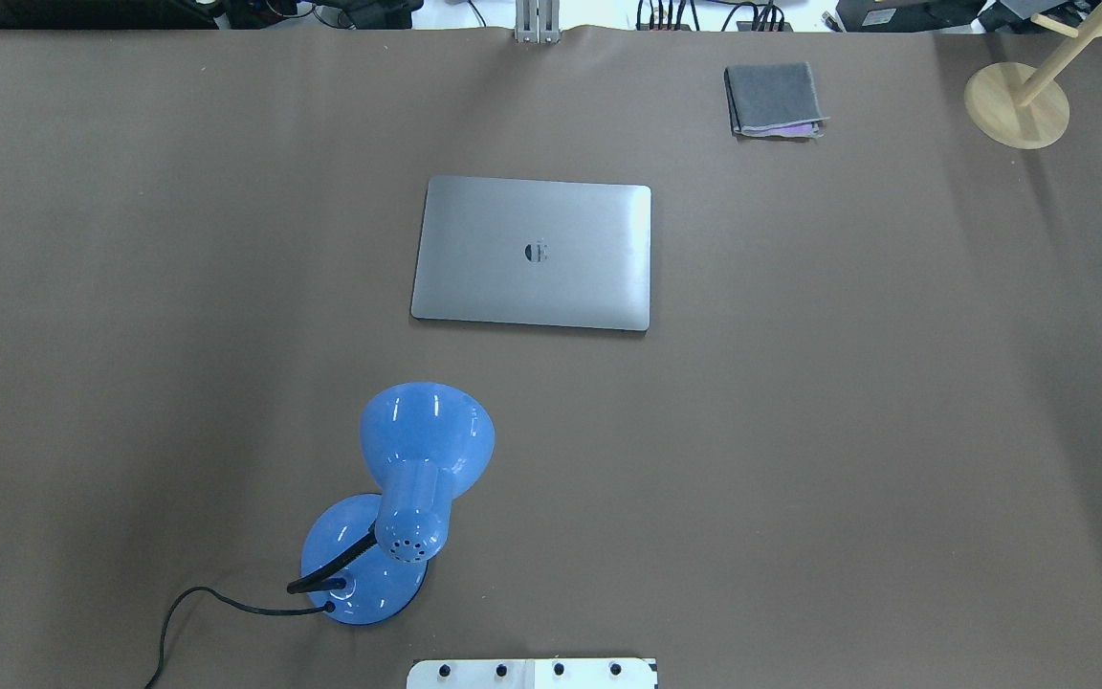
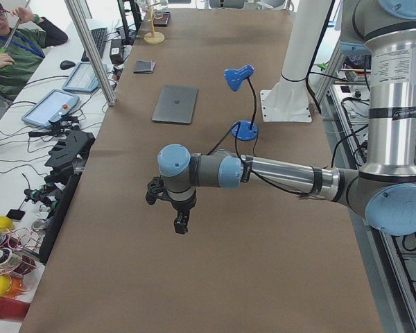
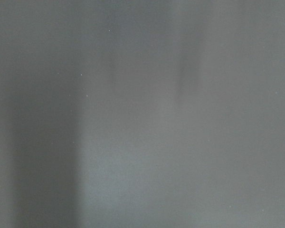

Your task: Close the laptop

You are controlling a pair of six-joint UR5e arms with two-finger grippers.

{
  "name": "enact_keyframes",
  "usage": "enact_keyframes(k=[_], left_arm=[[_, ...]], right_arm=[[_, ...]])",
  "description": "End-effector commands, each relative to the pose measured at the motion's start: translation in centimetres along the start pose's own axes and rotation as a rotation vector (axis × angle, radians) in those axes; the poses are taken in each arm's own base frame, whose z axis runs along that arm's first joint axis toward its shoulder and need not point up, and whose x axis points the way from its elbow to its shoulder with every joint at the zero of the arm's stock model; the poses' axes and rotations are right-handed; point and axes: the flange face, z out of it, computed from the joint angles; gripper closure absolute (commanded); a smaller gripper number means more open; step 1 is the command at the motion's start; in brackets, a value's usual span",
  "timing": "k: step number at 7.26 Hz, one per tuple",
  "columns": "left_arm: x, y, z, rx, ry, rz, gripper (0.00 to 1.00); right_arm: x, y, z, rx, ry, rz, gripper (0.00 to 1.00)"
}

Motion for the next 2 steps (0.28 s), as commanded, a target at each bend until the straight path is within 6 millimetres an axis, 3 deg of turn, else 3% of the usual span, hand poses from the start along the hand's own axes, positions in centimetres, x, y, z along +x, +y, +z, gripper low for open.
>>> enact_keyframes(k=[1, 2], left_arm=[[-0.03, 0.00, 0.00, 0.001, 0.000, 0.000, 0.01], [-0.08, 0.01, 0.05, 0.000, 0.000, -0.001, 0.01]], right_arm=[[0.00, 0.00, 0.00, 0.000, 0.000, 0.000, 0.00], [0.00, -0.01, 0.09, -0.002, 0.000, 0.000, 0.00]])
